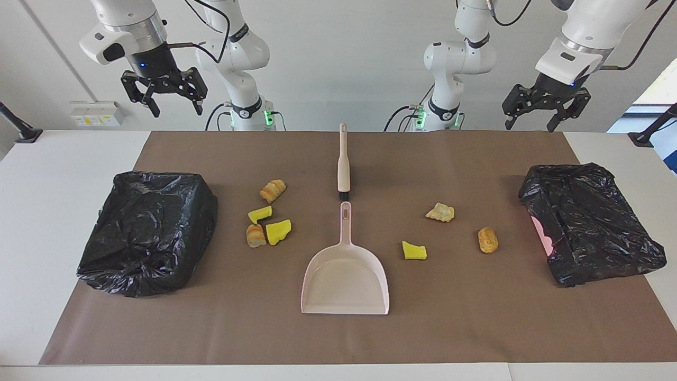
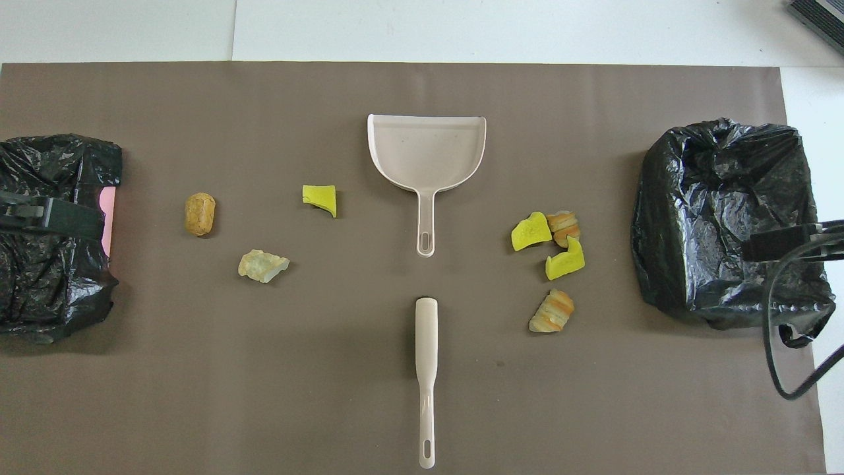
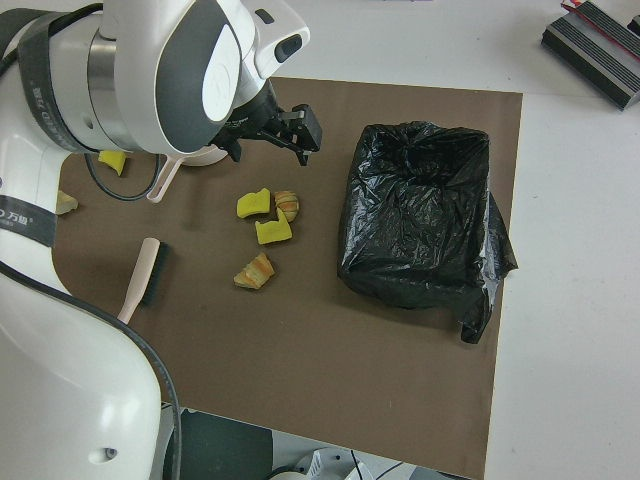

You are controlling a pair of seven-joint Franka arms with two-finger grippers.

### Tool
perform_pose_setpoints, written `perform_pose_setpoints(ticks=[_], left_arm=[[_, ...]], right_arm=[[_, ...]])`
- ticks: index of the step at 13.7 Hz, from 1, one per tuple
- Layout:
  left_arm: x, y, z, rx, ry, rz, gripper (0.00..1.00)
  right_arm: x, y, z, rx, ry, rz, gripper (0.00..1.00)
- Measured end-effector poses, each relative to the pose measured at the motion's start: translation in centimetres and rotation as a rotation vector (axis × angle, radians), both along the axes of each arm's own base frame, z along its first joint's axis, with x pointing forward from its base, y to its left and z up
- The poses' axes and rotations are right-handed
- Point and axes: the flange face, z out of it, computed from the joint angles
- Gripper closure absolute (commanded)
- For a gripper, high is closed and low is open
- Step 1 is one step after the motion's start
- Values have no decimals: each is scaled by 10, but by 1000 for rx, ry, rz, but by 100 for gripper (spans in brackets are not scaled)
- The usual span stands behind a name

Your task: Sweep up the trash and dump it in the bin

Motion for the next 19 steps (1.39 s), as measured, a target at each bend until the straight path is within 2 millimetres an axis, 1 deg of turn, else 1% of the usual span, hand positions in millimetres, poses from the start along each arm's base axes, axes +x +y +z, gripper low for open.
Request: perform_pose_setpoints(ticks=[6, 13, 17, 19], left_arm=[[0, 0, 0, 0, 0, 2, 0], [-1, -7, 0, 0, 0, -8, 0], [-2, -13, -1, 0, 2, -20, 0], [-2, -14, -2, -1, 4, -22, 0]], right_arm=[[0, 0, 0, 0, -1, 1, 0], [-1, 1, 2, 1, -3, 4, 0], [-3, 9, 5, 0, -9, 19, 0], [-3, 10, 5, 0, -9, 21, 0]])
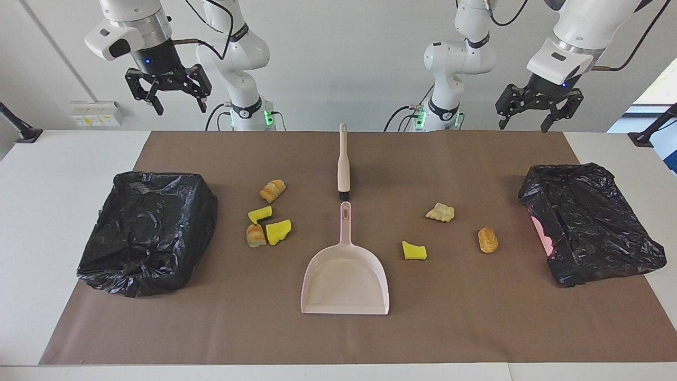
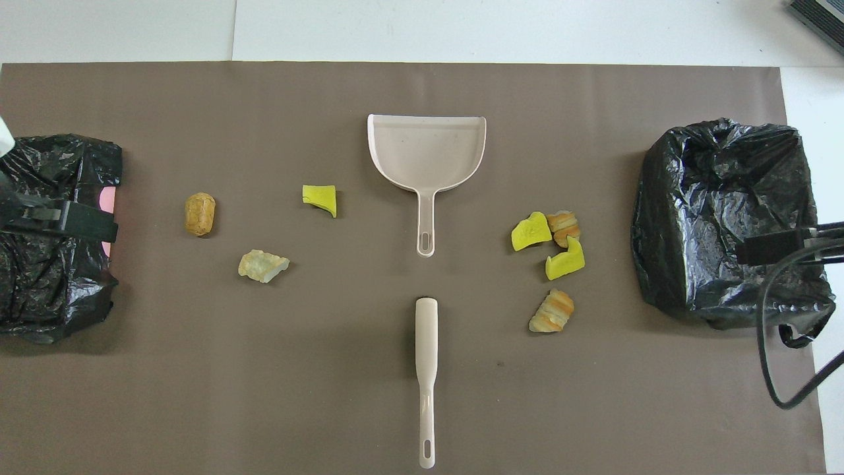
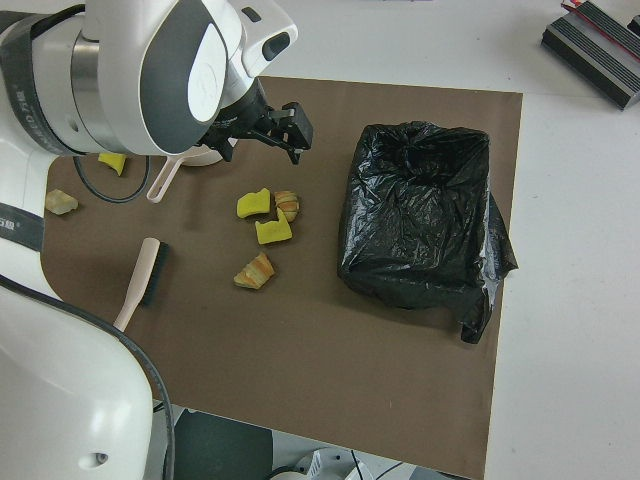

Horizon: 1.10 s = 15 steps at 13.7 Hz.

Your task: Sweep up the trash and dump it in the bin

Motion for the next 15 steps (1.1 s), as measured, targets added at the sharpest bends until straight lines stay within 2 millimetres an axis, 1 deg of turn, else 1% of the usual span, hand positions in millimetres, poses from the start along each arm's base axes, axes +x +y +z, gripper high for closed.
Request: perform_pose_setpoints(ticks=[2, 4, 7, 8, 9, 11, 15], left_arm=[[-3, -8, -3, -2, 4, -15, 0], [-9, -20, -7, -1, 11, -38, 0], [-21, -44, -17, 0, 16, -70, 0], [-26, -56, -21, -1, 11, -70, 0], [-32, -69, -26, -2, 8, -74, 0], [-49, -106, -41, 0, 14, -108, 0], [-83, -182, -82, 2, 16, -102, 0]], right_arm=[[0, 0, 0, 0, 0, 0, 0], [0, 0, 0, 0, 0, 0, 0], [0, 0, 0, 0, 0, 0, 0], [0, 0, 0, 0, 0, 0, 0], [0, 0, 0, 0, 0, 0, 0], [0, 0, 0, 0, 0, 0, 0], [0, 0, 0, 0, 0, 0, 0]])
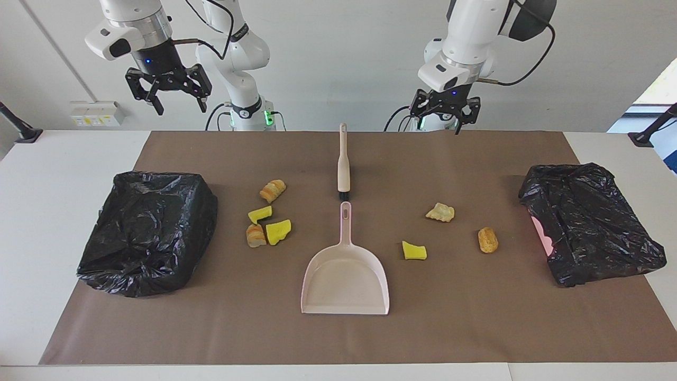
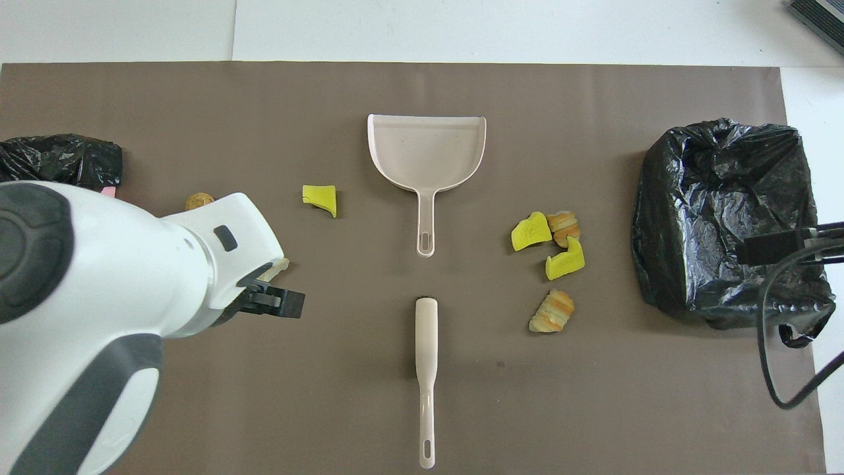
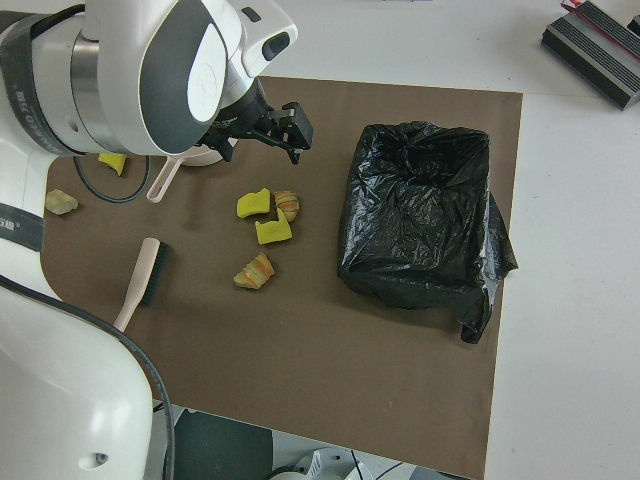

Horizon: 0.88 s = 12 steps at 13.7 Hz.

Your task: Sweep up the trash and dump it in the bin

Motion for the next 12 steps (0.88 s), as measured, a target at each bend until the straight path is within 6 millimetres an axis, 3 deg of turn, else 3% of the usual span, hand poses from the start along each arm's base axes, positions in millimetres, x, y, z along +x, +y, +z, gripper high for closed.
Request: perform_pose_setpoints(ticks=[3, 7, 10, 12], left_arm=[[-33, -55, -37, -5, -8, 25, 0], [-79, -104, -90, -5, -9, 14, 0], [-121, -143, -150, 0, -2, 13, 0], [-139, -164, -186, 1, 0, 15, 3]], right_arm=[[0, 0, -9, -1, 19, 0, 0], [15, 13, -49, 5, 3, 21, 0], [38, 46, -96, 10, 7, 53, 0], [62, 77, -131, 46, 20, 5, 0]])
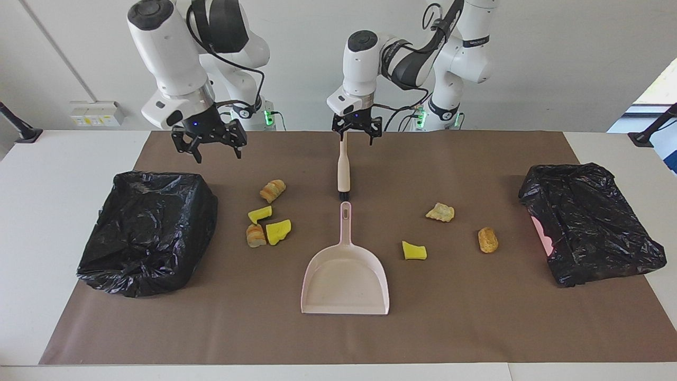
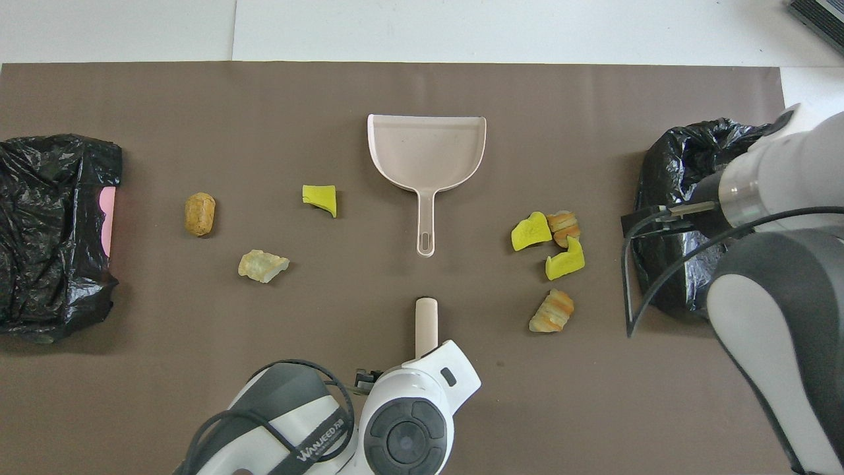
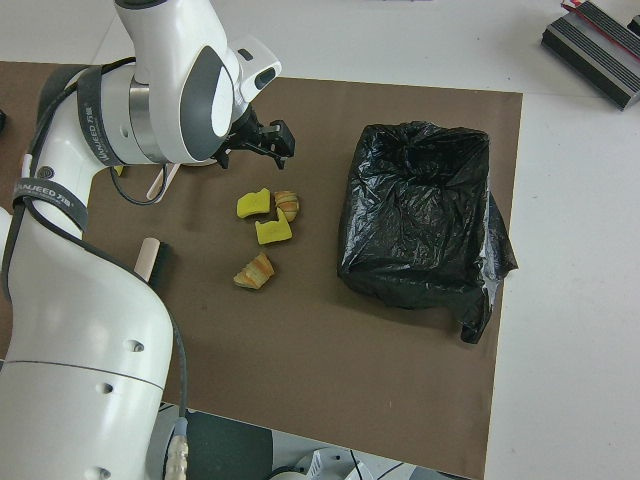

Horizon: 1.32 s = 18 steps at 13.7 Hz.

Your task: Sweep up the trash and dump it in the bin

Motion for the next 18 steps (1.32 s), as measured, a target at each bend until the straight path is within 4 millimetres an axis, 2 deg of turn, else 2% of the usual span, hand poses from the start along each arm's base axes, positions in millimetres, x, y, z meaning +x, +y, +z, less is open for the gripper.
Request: perform_pose_setpoints(ticks=[2, 5, 7, 9, 10, 12, 13, 14, 16, 18], left_arm=[[-5, -12, -26, -13, -7, 13, 7], [-23, -19, -56, 18, 15, -2, 23], [-37, -21, -68, 40, 29, -2, 26], [-39, -21, -69, 42, 30, 14, 28], [-38, -21, -67, 40, 28, 18, 37], [-37, -20, -63, 34, 24, 30, 62], [-37, -20, -62, 32, 23, 37, 76], [-37, -20, -62, 31, 23, 43, 98], [-38, -20, -62, 30, 25, 57, 100], [-36, -19, -61, 30, 28, 69, 100]], right_arm=[[24, 30, -31, 19, 25, -88, 0], [57, 85, -68, 18, 33, -158, 0], [68, 122, -94, 27, 25, -197, 0], [74, 148, -112, 41, 26, -223, 0], [77, 160, -117, 50, 28, -247, 0], [78, 193, -125, 66, 34, -262, 0], [76, 212, -131, 69, 36, -251, 0], [71, 230, -138, 67, 39, -235, 0], [62, 253, -152, 53, 45, -201, 0], [61, 258, -162, 47, 40, -174, 0]])
